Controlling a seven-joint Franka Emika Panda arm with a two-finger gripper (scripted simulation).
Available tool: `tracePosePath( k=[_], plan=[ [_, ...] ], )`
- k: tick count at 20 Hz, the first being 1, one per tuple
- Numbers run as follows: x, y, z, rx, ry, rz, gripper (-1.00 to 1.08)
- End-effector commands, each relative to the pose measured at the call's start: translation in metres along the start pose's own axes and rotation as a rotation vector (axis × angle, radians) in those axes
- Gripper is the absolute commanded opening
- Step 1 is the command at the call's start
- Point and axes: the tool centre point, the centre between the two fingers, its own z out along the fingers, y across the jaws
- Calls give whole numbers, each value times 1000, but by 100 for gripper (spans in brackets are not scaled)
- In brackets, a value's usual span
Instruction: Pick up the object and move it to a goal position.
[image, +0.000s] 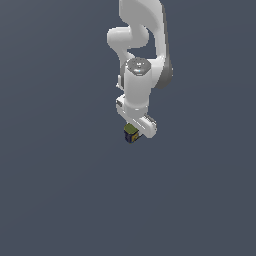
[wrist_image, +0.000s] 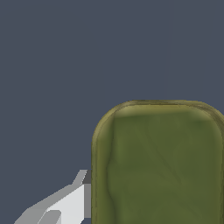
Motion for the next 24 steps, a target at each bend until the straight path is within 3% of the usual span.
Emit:
tracePosePath(
  k=[1,15,24],
  plan=[
    [-8,-4,-28,3,3,0,-100],
    [-58,-26,-177,2,5,1,-100],
    [-76,-37,-232,3,4,0,-100]
  ],
)
